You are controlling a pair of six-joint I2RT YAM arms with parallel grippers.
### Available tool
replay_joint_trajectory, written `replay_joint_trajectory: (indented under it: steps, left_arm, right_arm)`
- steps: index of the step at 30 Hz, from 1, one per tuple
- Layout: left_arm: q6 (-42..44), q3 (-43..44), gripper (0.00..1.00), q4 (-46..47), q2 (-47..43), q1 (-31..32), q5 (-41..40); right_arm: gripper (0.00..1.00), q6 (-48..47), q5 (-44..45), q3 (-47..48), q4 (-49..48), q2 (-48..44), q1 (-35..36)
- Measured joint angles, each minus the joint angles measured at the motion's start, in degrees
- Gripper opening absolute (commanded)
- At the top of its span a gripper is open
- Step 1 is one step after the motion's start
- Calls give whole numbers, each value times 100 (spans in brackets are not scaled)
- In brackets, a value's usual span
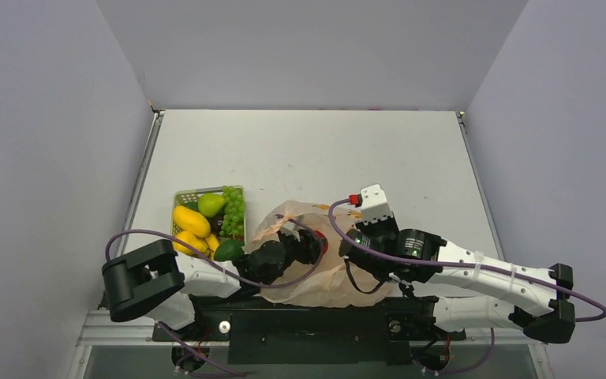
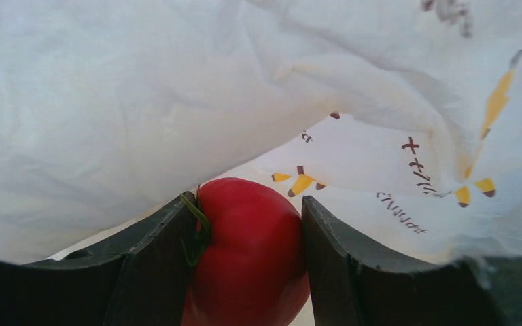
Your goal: Take the fake fruits out of the plastic bag
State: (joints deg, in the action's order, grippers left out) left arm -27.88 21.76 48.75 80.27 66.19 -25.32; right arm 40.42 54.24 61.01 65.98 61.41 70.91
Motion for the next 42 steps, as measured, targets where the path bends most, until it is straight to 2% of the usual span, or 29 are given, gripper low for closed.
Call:
replay_joint_trajectory:
  steps: [4, 5, 7, 8, 9, 10, 11, 12, 14, 17, 20, 23, 26, 28, 29, 31, 35, 42]
  left_arm:
    - [48, 175, 0, 317, 693, -20, -83]
    - [44, 210, 6, 350, 796, -20, -90]
    - [-35, 240, 15, 387, 949, -20, -109]
    - [-87, 240, 20, 378, 970, -20, -120]
    - [-166, 238, 28, 369, 977, -20, -131]
    - [-247, 238, 33, 369, 975, -20, -149]
    - [-313, 238, 41, 367, 973, -20, -155]
    - [-396, 238, 44, 317, 960, -20, -160]
    - [-560, 238, 51, 94, 872, -20, -155]
    - [-785, 238, 60, -282, 614, -20, -101]
    - [-1025, 238, 65, -595, 289, -20, 9]
    - [-1163, 256, 66, -960, 22, -20, 160]
    - [-1224, 345, 67, -1309, -2, -22, 323]
    - [-1255, 361, 67, -1412, 2, -42, 422]
    - [-1285, 367, 67, -1432, 26, -79, 511]
    - [-1335, 424, 67, -1445, 129, -199, 645]
    - [-1392, 960, 67, -1515, 688, -684, 1056]
    - [-1335, 2638, 67, -1770, 1759, -1561, 1939]
  right_arm:
    - [0, -153, -337, -2, -26, 13, 0]
    - [1, -164, -470, -2, -22, 35, 7]
    - [14, -151, -702, 0, 52, 129, 66]
    - [29, -101, -791, 0, 92, 184, 103]
    - [39, -70, -968, -2, 151, 267, 131]
    - [57, -26, -1091, -9, 177, 310, 142]
    - [66, 22, -1244, -20, 205, 343, 151]
    - [77, 90, -1379, -52, 227, 350, 149]
    - [83, 214, -1615, -131, 278, 315, 138]
    - [85, 354, -2159, -389, 195, 114, 70]
    - [85, 560, -2830, -957, -315, -238, 33]
    - [84, 745, -3375, -1615, -1075, -452, 31]
    - [72, 833, -3602, -2159, -1838, -472, 44]
    - [57, 850, -3539, -2404, -2306, -455, 76]
    - [42, 852, -3442, -2450, -2476, -415, 76]
    - [28, 846, -3106, -2452, -2769, -291, 74]
    - [10, 734, -2240, -2236, -2944, -2, -168]
    - [6, -350, -1493, -1165, -3021, 385, -1773]
